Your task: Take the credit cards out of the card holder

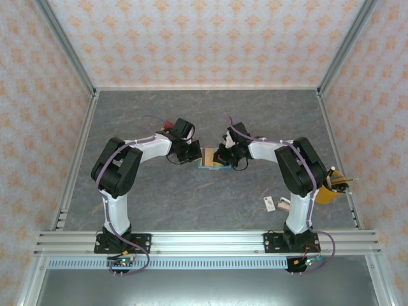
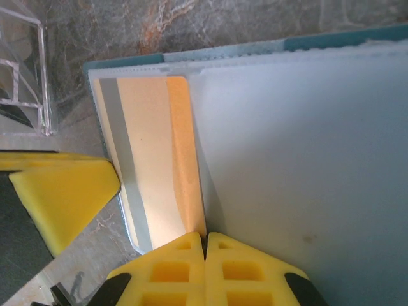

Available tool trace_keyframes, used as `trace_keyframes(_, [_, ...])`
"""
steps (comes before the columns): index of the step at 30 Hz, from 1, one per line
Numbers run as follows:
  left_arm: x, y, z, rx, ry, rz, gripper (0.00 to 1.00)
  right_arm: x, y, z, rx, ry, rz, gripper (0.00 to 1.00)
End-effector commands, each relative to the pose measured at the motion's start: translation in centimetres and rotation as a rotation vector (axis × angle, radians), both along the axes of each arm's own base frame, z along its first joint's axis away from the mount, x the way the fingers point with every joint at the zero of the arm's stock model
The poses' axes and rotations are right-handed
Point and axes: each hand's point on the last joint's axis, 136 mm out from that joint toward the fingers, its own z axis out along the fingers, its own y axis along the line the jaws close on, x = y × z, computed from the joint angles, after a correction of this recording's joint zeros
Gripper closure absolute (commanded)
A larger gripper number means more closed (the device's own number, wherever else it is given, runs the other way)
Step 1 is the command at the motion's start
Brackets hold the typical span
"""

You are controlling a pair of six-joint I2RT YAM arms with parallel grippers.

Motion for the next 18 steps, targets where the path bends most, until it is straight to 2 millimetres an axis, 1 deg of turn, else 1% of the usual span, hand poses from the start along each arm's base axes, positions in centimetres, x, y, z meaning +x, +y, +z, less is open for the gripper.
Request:
trace_keyframes(1, [-4.1,1.7,-3.3,0.136,0.144,-0.034,0.94,0.8,-0.3,0.1,-0.057,-0.049,0.005,1.0])
trace_keyframes(5, [-3.4,2.5,-2.6,0.163,0.119,-0.013,0.9,0.3,-1.2,0.6,-0.093,-0.061,0.0,1.0])
trace_keyframes(11, [-3.1,3.3,-2.6,0.176,0.118,0.002,0.9,-0.5,-2.1,0.9,-0.117,-0.064,-0.01,1.0])
trace_keyframes(16, [-3.0,3.3,-2.5,0.166,0.115,-0.002,0.9,-0.7,-2.5,1.0,-0.131,-0.067,-0.017,1.0])
trace_keyframes(18, [-2.9,3.0,-2.4,0.15,0.113,-0.009,0.9,-0.7,-2.1,1.3,-0.108,-0.071,-0.01,1.0])
